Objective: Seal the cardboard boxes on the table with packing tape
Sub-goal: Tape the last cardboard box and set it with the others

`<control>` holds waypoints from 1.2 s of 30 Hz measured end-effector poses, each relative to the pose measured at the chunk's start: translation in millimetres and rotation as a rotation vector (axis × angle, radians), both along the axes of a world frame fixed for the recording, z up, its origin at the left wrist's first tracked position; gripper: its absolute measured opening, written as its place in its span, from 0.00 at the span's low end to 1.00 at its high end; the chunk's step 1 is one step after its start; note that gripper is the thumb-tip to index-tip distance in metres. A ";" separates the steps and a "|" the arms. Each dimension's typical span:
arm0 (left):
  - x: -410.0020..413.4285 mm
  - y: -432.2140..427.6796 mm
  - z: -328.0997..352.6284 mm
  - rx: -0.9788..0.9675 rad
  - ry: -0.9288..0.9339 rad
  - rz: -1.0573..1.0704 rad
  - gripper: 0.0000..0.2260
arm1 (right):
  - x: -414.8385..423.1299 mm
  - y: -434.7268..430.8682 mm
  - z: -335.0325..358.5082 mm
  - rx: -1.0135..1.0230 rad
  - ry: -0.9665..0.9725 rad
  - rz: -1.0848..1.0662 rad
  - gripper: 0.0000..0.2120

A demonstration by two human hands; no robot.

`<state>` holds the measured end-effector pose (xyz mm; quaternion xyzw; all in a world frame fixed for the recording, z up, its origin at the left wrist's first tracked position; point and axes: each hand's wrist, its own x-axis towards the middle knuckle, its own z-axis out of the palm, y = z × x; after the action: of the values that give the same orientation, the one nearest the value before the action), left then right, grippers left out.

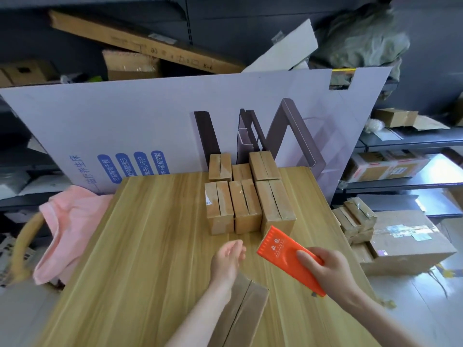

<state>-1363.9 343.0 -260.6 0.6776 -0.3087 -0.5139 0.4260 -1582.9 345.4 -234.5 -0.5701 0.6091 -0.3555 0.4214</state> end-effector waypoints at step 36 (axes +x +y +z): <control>15.0 -10.4 74.4 -0.073 0.404 -0.226 0.01 | 11.4 -1.0 31.6 -0.001 -0.116 0.071 0.10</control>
<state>-1348.9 332.6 -186.2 0.5062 -0.3094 -0.6721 0.4430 -1571.5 344.4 -202.9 -0.5699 0.5629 -0.3730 0.4682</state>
